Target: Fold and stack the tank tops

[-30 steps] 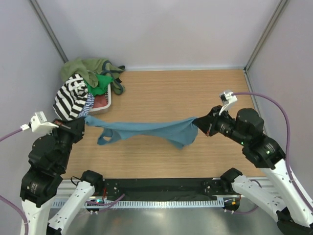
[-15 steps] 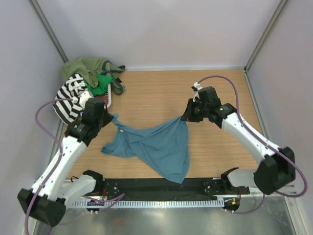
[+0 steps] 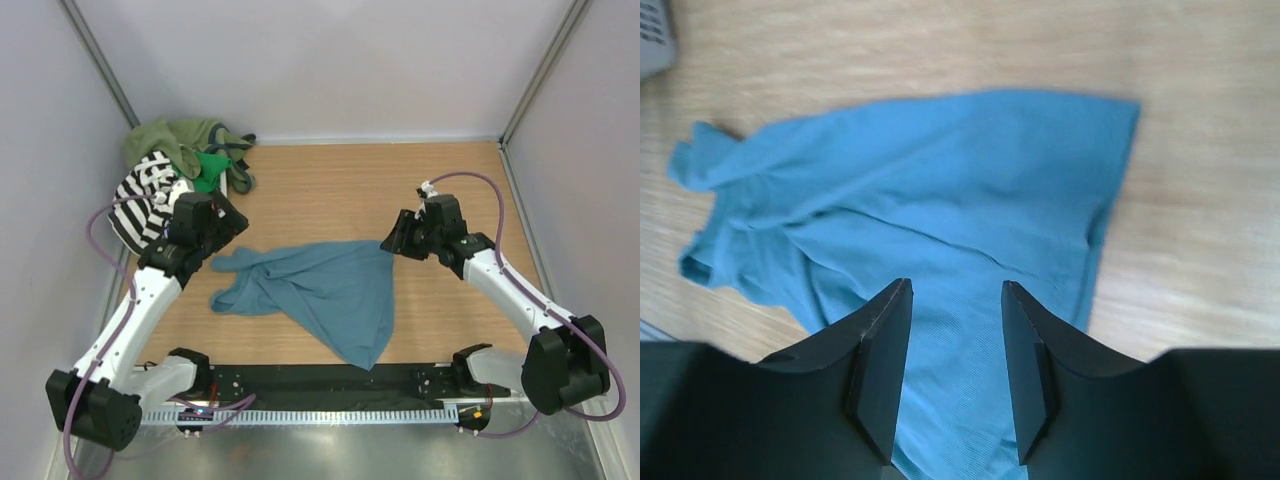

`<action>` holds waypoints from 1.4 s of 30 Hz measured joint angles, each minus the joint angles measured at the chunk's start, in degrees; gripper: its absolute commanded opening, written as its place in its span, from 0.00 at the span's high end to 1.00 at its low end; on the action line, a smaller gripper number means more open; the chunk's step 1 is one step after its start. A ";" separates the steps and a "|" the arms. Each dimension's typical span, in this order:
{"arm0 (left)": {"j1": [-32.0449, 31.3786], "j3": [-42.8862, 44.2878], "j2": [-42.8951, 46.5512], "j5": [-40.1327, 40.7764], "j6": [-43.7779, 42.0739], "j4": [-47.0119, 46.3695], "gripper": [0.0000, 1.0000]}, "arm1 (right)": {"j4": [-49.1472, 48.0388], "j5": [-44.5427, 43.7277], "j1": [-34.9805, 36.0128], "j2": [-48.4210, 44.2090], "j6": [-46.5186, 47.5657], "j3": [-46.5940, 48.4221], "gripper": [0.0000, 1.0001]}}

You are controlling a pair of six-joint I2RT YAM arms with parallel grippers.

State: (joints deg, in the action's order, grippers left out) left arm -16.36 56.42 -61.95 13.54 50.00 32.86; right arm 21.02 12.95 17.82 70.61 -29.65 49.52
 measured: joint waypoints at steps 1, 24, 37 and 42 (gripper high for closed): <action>-0.02 -1.55 1.95 -1.46 -0.48 -0.59 0.17 | -0.55 -0.37 0.00 -1.07 -0.07 -2.29 0.54; -1.84 -14.60 -0.61 -16.48 -2.73 -9.79 0.30 | -12.31 -3.15 0.00 11.13 -0.94 -13.70 0.67; -4.66 -14.60 -6.14 -16.81 -4.04 -12.31 0.38 | -13.68 -2.99 1.25 12.04 -0.66 -13.86 0.89; -5.51 -14.60 -7.58 -16.72 -4.48 -12.87 0.43 | -12.76 -4.09 1.53 11.89 -0.39 -13.73 0.90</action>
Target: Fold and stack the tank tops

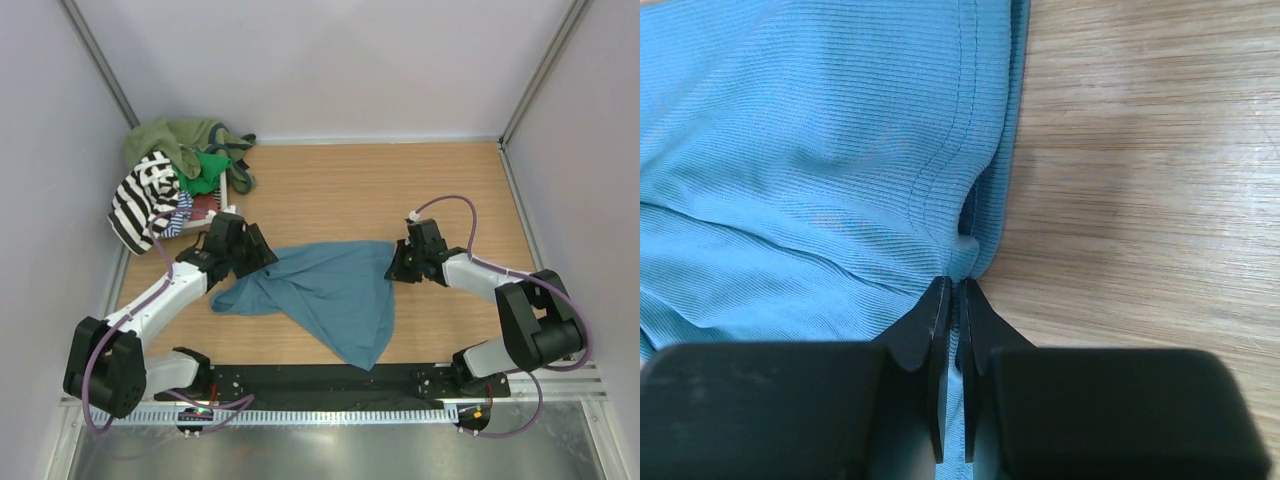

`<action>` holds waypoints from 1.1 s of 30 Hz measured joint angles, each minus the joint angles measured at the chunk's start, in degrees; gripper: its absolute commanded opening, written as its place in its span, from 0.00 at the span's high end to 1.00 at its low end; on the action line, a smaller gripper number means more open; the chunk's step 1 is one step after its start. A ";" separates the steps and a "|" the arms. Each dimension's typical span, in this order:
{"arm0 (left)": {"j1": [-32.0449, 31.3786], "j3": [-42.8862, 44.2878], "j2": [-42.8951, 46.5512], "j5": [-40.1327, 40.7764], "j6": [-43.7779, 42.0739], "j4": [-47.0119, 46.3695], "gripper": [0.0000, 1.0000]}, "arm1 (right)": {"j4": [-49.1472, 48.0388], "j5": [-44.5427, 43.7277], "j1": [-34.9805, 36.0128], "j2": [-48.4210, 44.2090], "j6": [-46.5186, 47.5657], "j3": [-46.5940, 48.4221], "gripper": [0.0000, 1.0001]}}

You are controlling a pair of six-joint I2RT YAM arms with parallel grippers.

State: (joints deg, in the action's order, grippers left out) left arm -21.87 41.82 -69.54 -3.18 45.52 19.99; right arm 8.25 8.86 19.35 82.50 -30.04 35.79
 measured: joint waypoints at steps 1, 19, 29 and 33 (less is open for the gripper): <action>-0.15 0.00 -0.26 0.02 -0.15 -0.07 0.46 | 0.26 -0.24 0.07 -0.11 0.11 0.09 0.92; -1.92 -0.09 -5.18 0.52 -1.88 -1.11 0.52 | 4.31 -2.56 2.16 -3.54 1.88 2.60 0.99; -2.14 -0.09 -9.77 0.09 -2.62 -2.89 0.72 | 5.14 -2.27 2.34 -5.38 1.86 3.10 0.99; -2.19 -0.07 -10.99 0.07 -2.73 -3.78 0.69 | 5.14 -2.12 2.34 -5.40 1.86 3.15 0.99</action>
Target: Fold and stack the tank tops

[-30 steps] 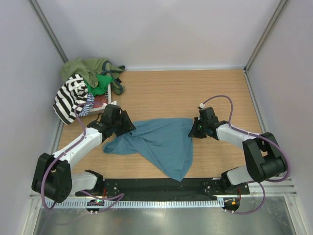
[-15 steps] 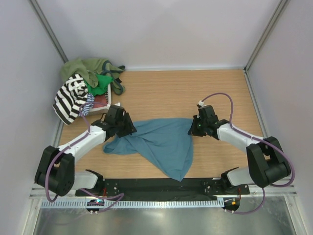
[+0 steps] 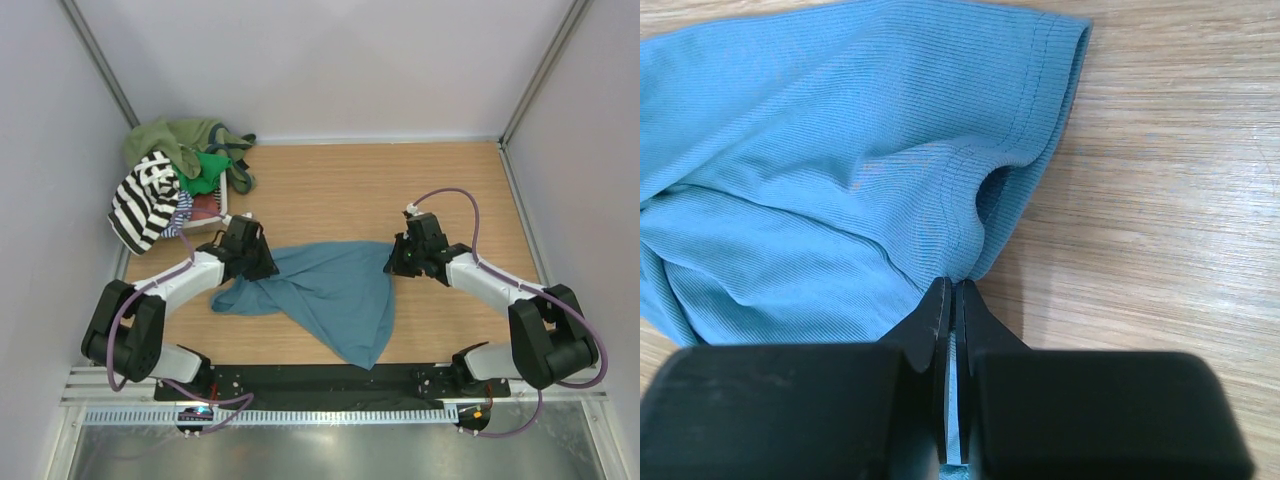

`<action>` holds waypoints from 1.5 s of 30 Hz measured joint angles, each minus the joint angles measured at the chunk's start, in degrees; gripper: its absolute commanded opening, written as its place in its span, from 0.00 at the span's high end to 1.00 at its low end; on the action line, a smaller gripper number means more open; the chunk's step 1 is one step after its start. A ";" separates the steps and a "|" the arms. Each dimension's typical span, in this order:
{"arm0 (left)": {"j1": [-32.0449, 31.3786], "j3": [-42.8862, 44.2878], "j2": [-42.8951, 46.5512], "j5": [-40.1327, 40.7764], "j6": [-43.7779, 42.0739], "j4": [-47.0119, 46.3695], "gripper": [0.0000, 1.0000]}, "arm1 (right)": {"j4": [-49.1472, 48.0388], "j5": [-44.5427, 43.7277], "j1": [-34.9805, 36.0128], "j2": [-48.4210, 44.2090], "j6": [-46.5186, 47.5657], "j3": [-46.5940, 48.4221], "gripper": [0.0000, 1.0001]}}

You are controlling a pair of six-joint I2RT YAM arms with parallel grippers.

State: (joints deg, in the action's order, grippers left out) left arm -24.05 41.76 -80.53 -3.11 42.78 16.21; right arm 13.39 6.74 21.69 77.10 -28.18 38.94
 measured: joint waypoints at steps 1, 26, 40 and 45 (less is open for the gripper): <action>0.00 0.02 -0.39 0.00 0.00 -0.15 0.66 | 0.00 0.04 0.00 0.00 0.02 0.00 0.99; -0.68 4.68 11.15 2.45 -2.84 5.31 1.00 | 2.19 0.24 0.00 -2.73 1.07 1.14 0.77; -0.68 4.72 8.46 2.45 -3.04 6.88 1.00 | -0.33 2.27 0.00 1.07 0.81 0.35 0.67; -0.68 4.72 8.46 2.45 -3.13 6.91 1.00 | -1.77 2.36 0.00 3.34 0.76 0.04 0.67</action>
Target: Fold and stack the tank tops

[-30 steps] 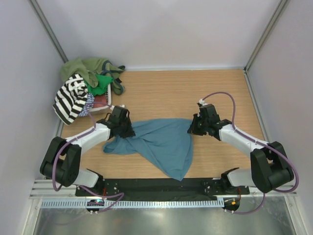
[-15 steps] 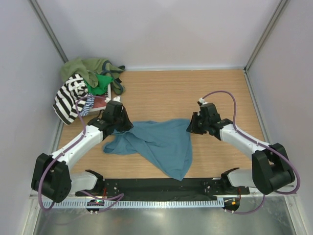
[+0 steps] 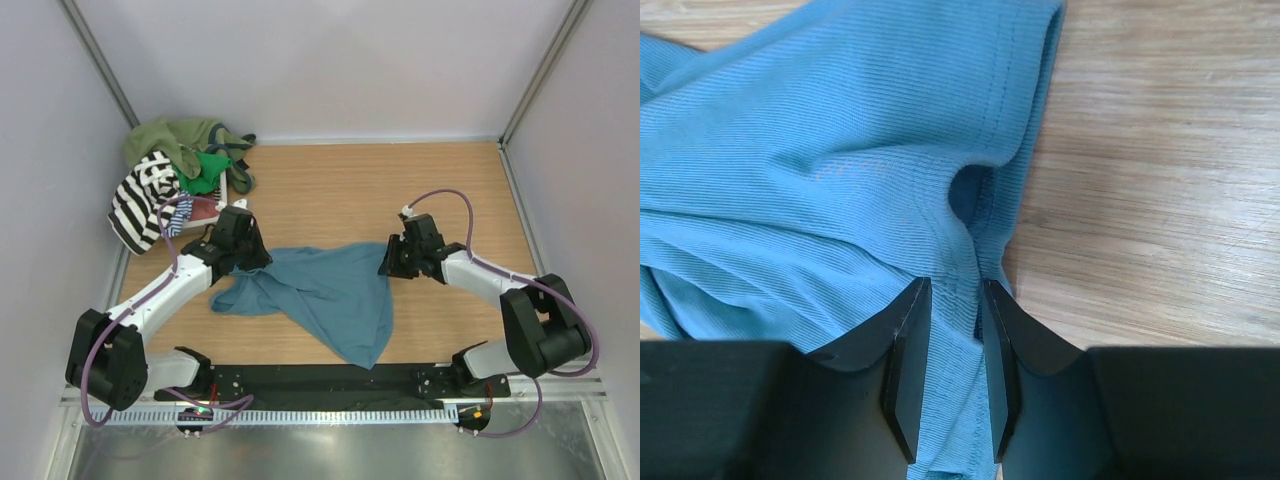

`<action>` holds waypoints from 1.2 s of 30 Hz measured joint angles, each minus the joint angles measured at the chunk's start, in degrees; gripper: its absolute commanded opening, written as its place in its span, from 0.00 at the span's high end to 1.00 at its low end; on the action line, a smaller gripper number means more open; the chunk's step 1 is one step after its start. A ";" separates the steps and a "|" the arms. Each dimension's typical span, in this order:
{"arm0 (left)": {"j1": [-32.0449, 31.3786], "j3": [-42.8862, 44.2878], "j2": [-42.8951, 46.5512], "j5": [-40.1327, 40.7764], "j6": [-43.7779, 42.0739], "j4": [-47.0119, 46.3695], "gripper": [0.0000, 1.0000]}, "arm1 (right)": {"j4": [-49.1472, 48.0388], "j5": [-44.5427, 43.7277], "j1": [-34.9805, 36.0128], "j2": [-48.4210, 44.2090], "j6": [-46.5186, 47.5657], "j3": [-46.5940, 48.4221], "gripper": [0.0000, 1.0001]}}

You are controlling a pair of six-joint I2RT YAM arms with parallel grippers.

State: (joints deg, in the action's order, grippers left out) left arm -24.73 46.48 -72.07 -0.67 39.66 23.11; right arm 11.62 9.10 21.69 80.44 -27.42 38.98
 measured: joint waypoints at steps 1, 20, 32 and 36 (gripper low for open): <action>0.00 0.00 0.00 0.00 -0.07 0.00 1.00 | -0.20 0.00 0.00 0.28 0.00 -0.17 0.67; 0.00 0.00 0.00 -0.04 -1.16 0.09 1.00 | -2.29 2.89 0.11 1.55 -0.76 -0.70 0.99; 1.66 6.45 3.04 1.14 -1.11 5.03 1.00 | 4.94 1.97 -2.21 -5.09 0.83 10.36 0.99; 2.49 13.51 3.34 1.60 -1.16 7.87 1.00 | 8.48 2.32 -5.35 -5.53 1.20 16.28 0.99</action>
State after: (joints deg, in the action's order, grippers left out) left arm -22.24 59.99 -68.73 0.93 38.50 30.98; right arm 20.10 11.42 16.34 74.91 -26.22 55.27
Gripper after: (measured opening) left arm 0.010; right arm 0.032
